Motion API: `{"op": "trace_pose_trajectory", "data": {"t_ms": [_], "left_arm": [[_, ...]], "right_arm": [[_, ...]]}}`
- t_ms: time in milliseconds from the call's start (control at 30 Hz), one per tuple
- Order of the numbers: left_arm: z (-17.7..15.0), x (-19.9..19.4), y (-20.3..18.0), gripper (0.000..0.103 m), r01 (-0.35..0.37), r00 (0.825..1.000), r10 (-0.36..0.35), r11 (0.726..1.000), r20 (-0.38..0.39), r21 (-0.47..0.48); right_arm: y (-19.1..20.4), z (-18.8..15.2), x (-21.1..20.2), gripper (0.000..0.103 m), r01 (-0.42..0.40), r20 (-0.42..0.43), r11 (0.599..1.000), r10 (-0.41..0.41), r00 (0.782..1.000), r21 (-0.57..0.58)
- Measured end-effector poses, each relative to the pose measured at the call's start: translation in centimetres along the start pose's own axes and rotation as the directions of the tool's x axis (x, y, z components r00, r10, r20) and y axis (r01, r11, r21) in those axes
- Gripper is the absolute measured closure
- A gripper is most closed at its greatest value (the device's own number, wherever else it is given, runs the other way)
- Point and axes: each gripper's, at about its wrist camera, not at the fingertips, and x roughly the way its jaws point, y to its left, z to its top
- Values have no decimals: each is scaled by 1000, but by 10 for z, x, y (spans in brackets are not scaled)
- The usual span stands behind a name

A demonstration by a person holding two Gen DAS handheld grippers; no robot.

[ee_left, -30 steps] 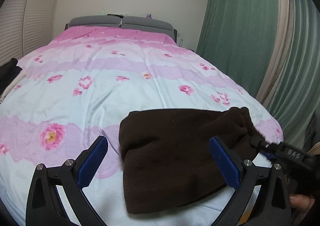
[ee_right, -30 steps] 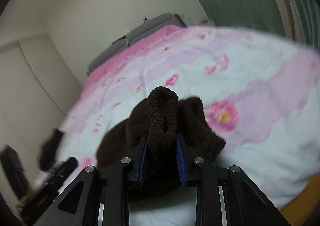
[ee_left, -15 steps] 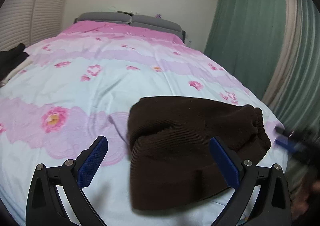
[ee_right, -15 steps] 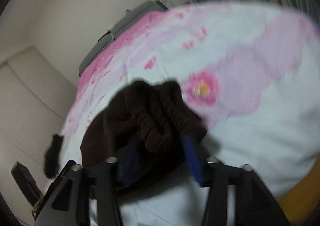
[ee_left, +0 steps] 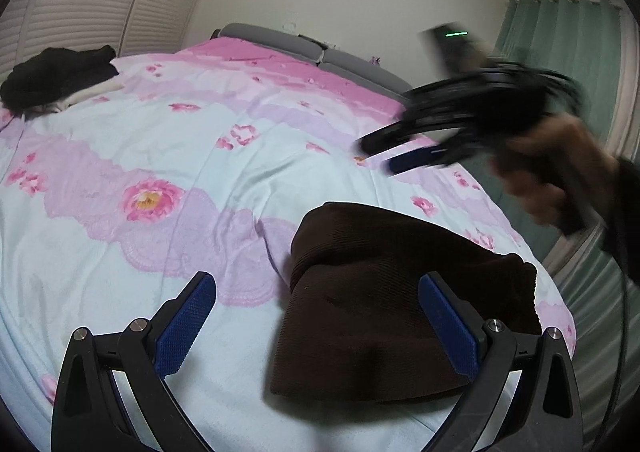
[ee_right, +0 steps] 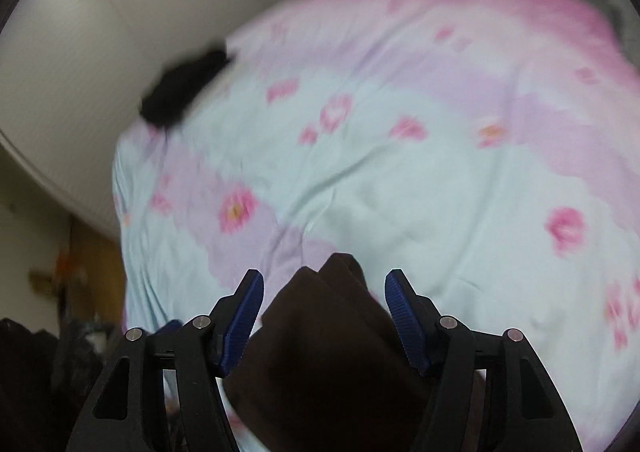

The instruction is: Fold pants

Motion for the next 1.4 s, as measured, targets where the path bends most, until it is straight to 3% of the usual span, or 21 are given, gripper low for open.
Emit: {"op": "trace_pose_trajectory", "data": {"t_ms": [67,133,233,267,300,367,533,600,667,733,867,1067,1200,1300,1367,1400], "left_arm": [[-2,2,0,1,11,1000,-11,1000,-1,1],[-5,6,2,1,29,1000,-29,1000,-10,-3],[-9,15,5,2,44,998,-44,999,-36,-14],[-10,18,5,3,49,998,-50,999,-46,-19],[-12,21,5,3,54,997,-55,998,-57,-22],[-15,27,3,3,68,994,-70,997,-78,-24],[-27,43,2,5,104,985,-111,993,-129,-54],[-31,49,2,6,116,981,-125,991,-150,-70],[-34,53,0,7,124,977,-136,989,-166,-77],[-35,52,-2,7,129,979,-138,990,-153,-64],[-38,51,-5,8,129,981,-133,991,-141,-41],[-39,56,-5,9,125,983,-128,992,-134,-31],[-42,59,-6,9,120,981,-124,992,-150,-31],[-42,55,-6,8,123,981,-126,992,-148,-31],[-42,54,-6,8,122,981,-126,992,-150,-32],[-42,53,-6,8,122,981,-126,992,-150,-34]], "right_arm": [[-1,21,41,43,-32,-131,999,29,991,-22],[-2,27,74,43,-71,-247,997,61,967,-32],[-2,23,113,45,-55,-392,996,24,920,-67],[-4,18,123,49,-51,-426,997,21,904,-59],[-6,16,128,67,-64,-441,997,42,896,-37],[-5,15,133,77,-101,-455,995,83,887,-15],[-8,19,115,86,-115,-397,993,110,911,10],[-17,23,112,87,-126,-363,990,142,921,66],[-26,24,107,94,-144,-318,981,179,931,129],[-38,23,103,94,-183,-281,960,239,929,211],[-44,19,106,95,-143,-279,968,198,940,206],[-53,26,98,97,-15,-196,978,56,979,208],[-78,15,112,97,-16,-176,951,73,982,308],[-77,10,120,94,-21,-209,960,82,974,280],[-60,18,108,82,-9,-202,978,52,978,207],[-53,23,99,70,9,-189,984,25,982,177]]}}
